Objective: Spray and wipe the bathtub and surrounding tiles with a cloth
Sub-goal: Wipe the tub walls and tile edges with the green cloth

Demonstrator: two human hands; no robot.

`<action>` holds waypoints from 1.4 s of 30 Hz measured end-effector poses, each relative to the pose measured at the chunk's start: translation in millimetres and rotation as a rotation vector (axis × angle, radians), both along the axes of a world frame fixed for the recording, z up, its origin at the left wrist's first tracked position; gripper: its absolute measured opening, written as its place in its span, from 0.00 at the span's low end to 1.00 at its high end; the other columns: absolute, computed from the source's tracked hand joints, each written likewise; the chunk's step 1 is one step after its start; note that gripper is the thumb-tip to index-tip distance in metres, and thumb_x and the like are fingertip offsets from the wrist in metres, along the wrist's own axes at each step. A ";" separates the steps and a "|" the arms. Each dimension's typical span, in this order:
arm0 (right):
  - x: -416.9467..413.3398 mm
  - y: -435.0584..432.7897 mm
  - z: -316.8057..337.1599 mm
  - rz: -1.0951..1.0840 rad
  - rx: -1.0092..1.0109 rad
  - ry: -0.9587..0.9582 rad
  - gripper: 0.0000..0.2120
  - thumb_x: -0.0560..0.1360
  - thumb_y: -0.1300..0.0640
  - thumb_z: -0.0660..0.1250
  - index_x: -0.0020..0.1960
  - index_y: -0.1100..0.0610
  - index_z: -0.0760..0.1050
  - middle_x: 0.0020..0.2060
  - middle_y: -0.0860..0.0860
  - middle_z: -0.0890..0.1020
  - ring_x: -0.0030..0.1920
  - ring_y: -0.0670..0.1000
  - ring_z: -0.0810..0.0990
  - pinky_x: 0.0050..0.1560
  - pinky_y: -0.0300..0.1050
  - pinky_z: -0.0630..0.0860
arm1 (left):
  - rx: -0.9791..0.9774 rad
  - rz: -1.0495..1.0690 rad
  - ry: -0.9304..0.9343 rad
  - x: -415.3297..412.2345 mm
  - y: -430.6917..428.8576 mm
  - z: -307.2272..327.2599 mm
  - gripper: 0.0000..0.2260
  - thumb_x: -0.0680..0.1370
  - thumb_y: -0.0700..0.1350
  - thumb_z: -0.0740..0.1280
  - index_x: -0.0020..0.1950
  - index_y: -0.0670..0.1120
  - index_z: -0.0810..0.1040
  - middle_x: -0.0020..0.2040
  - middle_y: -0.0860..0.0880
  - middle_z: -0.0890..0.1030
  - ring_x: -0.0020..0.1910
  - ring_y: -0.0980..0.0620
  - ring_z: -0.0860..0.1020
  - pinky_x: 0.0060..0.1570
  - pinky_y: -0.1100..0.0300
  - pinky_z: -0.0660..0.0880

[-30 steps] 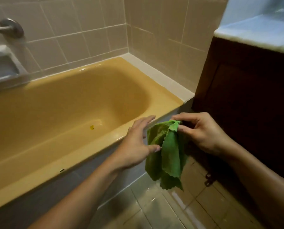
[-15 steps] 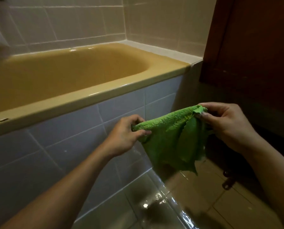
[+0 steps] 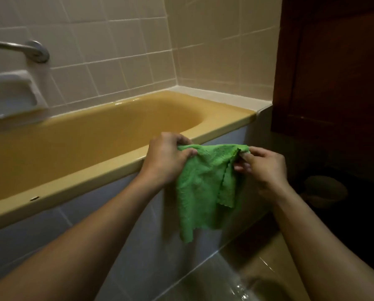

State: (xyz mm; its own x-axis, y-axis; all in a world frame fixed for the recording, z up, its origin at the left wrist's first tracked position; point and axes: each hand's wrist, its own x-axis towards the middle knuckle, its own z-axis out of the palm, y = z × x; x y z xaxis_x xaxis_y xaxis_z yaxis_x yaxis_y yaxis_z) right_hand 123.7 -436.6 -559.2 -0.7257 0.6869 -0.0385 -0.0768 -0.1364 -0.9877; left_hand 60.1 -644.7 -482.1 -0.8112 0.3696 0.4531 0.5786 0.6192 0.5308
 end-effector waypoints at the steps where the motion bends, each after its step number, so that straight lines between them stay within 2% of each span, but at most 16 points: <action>1: -11.3 -4.4 5.3 -0.038 0.061 0.047 0.11 0.78 0.60 0.72 0.59 0.53 0.83 0.45 0.51 0.87 0.44 0.50 0.87 0.50 0.50 0.84 | -0.050 0.009 0.058 -1.8 1.3 8.2 0.11 0.74 0.50 0.78 0.54 0.49 0.87 0.51 0.49 0.87 0.48 0.56 0.81 0.47 0.66 0.71; 4: -23.4 -32.1 14.2 -0.194 0.409 0.074 0.20 0.77 0.52 0.72 0.68 0.47 0.78 0.56 0.46 0.85 0.55 0.45 0.83 0.63 0.48 0.78 | -0.244 0.012 0.251 -5.8 4.4 23.2 0.12 0.77 0.50 0.75 0.58 0.48 0.86 0.51 0.44 0.86 0.49 0.47 0.83 0.51 0.55 0.79; 6: -19.2 -54.0 2.9 -0.179 0.445 0.135 0.30 0.78 0.51 0.71 0.78 0.45 0.66 0.67 0.49 0.80 0.65 0.46 0.78 0.69 0.44 0.73 | -0.308 -0.002 0.312 -9.1 3.3 26.1 0.11 0.76 0.51 0.75 0.56 0.47 0.87 0.48 0.43 0.86 0.49 0.43 0.83 0.51 0.49 0.80; 9: -20.8 -80.5 -26.6 0.034 0.499 0.161 0.40 0.80 0.45 0.67 0.80 0.34 0.44 0.81 0.46 0.57 0.80 0.47 0.54 0.79 0.53 0.56 | -0.298 -0.016 0.318 -15.0 -1.0 22.5 0.11 0.76 0.52 0.76 0.53 0.47 0.87 0.48 0.45 0.85 0.50 0.45 0.81 0.51 0.51 0.78; 11: -31.8 -90.5 -36.2 0.102 0.514 0.113 0.39 0.81 0.41 0.63 0.77 0.29 0.36 0.82 0.45 0.45 0.81 0.46 0.39 0.80 0.62 0.47 | -0.310 -0.021 0.318 -19.8 -5.4 17.6 0.10 0.74 0.53 0.77 0.52 0.50 0.87 0.49 0.48 0.77 0.52 0.47 0.75 0.53 0.50 0.74; 13: -44.1 -100.0 -33.7 0.094 0.527 0.062 0.38 0.81 0.38 0.58 0.76 0.28 0.31 0.81 0.46 0.38 0.79 0.48 0.30 0.79 0.65 0.41 | -0.324 -0.031 0.283 -24.7 -9.8 14.4 0.08 0.73 0.54 0.78 0.49 0.55 0.85 0.50 0.52 0.70 0.54 0.49 0.71 0.55 0.50 0.73; 16: -56.9 -112.5 -27.4 0.024 0.561 0.012 0.37 0.80 0.33 0.51 0.72 0.29 0.23 0.79 0.47 0.31 0.75 0.48 0.22 0.76 0.68 0.34 | -0.353 -0.102 0.216 -32.4 -12.7 15.0 0.09 0.73 0.53 0.78 0.44 0.61 0.78 0.51 0.53 0.71 0.56 0.48 0.73 0.58 0.47 0.73; 18: -64.2 -116.7 -31.3 -0.032 0.584 0.007 0.35 0.79 0.30 0.46 0.71 0.29 0.21 0.78 0.48 0.28 0.74 0.48 0.20 0.75 0.69 0.32 | -0.361 -0.217 0.173 -38.8 -18.1 20.9 0.09 0.74 0.51 0.77 0.45 0.62 0.78 0.56 0.52 0.75 0.59 0.49 0.74 0.63 0.47 0.72; 20: -71.6 -117.1 -37.2 -0.082 0.593 0.023 0.34 0.79 0.28 0.43 0.72 0.30 0.22 0.78 0.49 0.28 0.74 0.49 0.20 0.74 0.71 0.31 | -0.422 -0.369 0.083 -47.9 -33.1 28.8 0.10 0.77 0.51 0.74 0.56 0.61 0.79 0.66 0.54 0.76 0.66 0.54 0.73 0.70 0.52 0.69; 22: -80.4 -112.4 -39.0 -0.131 0.585 0.037 0.34 0.76 0.28 0.40 0.73 0.31 0.23 0.79 0.49 0.30 0.75 0.49 0.21 0.73 0.73 0.32 | -0.562 -0.458 -0.088 -56.8 -53.7 34.8 0.22 0.78 0.58 0.67 0.72 0.69 0.68 0.77 0.62 0.66 0.74 0.62 0.65 0.74 0.62 0.60; 25: -95.6 -93.8 -36.4 -0.236 0.537 0.048 0.34 0.74 0.28 0.39 0.76 0.32 0.28 0.81 0.49 0.36 0.77 0.50 0.25 0.73 0.74 0.36 | -0.710 -0.490 -0.159 -69.3 -70.7 34.8 0.27 0.79 0.68 0.58 0.75 0.78 0.50 0.80 0.70 0.51 0.75 0.76 0.49 0.72 0.75 0.47; 29: -107.4 -69.6 -48.6 -0.332 0.451 0.044 0.36 0.74 0.27 0.39 0.79 0.34 0.36 0.82 0.49 0.42 0.81 0.53 0.35 0.75 0.72 0.39 | -0.790 -0.438 -0.009 -73.2 -57.3 27.4 0.28 0.75 0.75 0.49 0.73 0.80 0.41 0.81 0.69 0.48 0.79 0.66 0.50 0.79 0.57 0.53; 32: -107.1 -71.9 -69.0 -0.339 0.372 0.024 0.35 0.73 0.26 0.39 0.78 0.31 0.38 0.82 0.48 0.43 0.82 0.56 0.40 0.75 0.72 0.41 | -0.811 -0.431 0.045 -71.5 -40.1 24.7 0.30 0.76 0.71 0.51 0.75 0.78 0.41 0.82 0.65 0.48 0.81 0.60 0.52 0.80 0.50 0.56; 36: -98.7 -100.2 -92.1 -0.314 0.469 0.064 0.33 0.73 0.23 0.36 0.76 0.28 0.32 0.81 0.46 0.38 0.80 0.50 0.31 0.75 0.73 0.39 | -0.766 -0.475 0.045 -77.8 -23.9 23.8 0.27 0.78 0.70 0.52 0.75 0.78 0.44 0.82 0.65 0.49 0.81 0.62 0.51 0.80 0.49 0.54; 40: -93.7 -132.0 -88.1 -0.285 0.652 0.128 0.32 0.78 0.28 0.41 0.77 0.31 0.31 0.81 0.48 0.36 0.79 0.52 0.28 0.73 0.73 0.35 | -0.604 -0.576 -0.034 -82.4 -22.2 24.0 0.24 0.79 0.62 0.54 0.76 0.73 0.56 0.82 0.62 0.54 0.79 0.67 0.50 0.79 0.62 0.48; 42: -97.9 -125.6 -68.6 -0.296 0.637 0.141 0.32 0.78 0.30 0.43 0.76 0.30 0.31 0.81 0.47 0.37 0.79 0.51 0.28 0.73 0.73 0.34 | -0.547 -0.602 -0.069 -83.6 -26.6 23.6 0.22 0.80 0.60 0.54 0.75 0.72 0.59 0.81 0.63 0.55 0.78 0.70 0.51 0.75 0.71 0.48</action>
